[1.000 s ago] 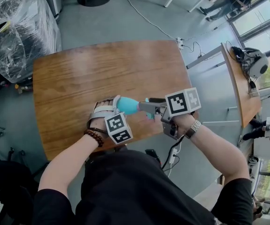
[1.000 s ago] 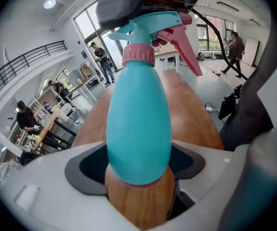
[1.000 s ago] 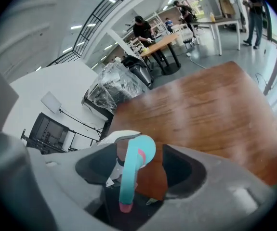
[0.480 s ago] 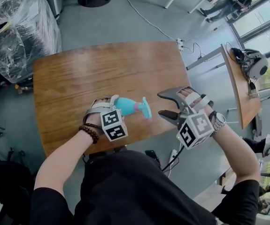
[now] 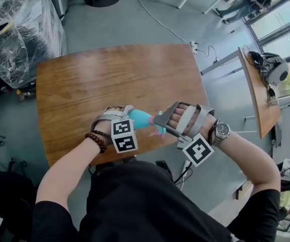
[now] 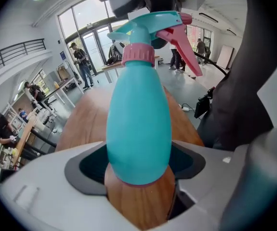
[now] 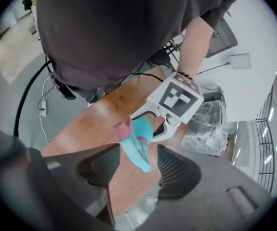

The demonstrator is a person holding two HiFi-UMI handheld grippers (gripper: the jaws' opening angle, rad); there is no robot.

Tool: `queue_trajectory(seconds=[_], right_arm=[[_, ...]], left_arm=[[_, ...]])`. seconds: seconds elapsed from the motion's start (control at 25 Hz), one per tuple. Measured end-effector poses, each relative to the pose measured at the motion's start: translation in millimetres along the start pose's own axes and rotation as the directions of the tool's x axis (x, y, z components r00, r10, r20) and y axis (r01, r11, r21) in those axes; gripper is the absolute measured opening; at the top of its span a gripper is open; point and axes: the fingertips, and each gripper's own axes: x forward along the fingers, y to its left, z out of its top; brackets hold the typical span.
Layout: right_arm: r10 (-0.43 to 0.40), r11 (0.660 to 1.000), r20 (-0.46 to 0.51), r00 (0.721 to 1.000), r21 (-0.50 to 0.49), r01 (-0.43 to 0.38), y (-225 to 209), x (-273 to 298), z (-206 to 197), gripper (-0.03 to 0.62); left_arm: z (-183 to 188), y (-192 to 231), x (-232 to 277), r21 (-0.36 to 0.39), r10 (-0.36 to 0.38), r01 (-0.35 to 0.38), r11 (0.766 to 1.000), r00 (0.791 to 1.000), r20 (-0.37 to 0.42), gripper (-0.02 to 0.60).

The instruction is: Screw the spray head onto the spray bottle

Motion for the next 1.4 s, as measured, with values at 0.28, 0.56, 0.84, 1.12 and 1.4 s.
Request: queue_trajectory(seconds=[0.28, 0.56, 0.84, 1.12, 1.4], right_arm=[[0.037, 0.998, 0.044, 0.998, -0.043, -0.035, 17, 11, 16, 0.151], [0.070, 0.981, 0.052, 0.996, 0.180, -0.078, 17, 16, 8, 0.121], [0.049, 0.568, 0.159, 0.986, 0.807, -0.159, 1, 24, -19, 0.120], [0.015, -0.243, 0.222, 0.975, 0.947, -0.212, 0, 42, -45, 0.120], [-0.049, -0.636, 0.249, 0.967, 0.739, -0.223, 5, 48, -56, 0.121]], left_arm=[[11, -15, 0, 0.059, -0.057, 0.055, 0.997, 0.998, 0.027, 0.402], [12, -11, 1, 0.078, -0.016, 0.012, 0.997, 0.999, 0.050, 0.402], [16, 13, -2, -0.014, 0.115, -0.114, 0.993, 0.989, 0.091, 0.400], [5, 26, 9, -0.069, 0.218, -0.215, 0.974, 0.975, 0.033, 0.400], [3, 33, 14, -0.095, 0.284, -0.282, 0.955, 0.959, 0.008, 0.401]])
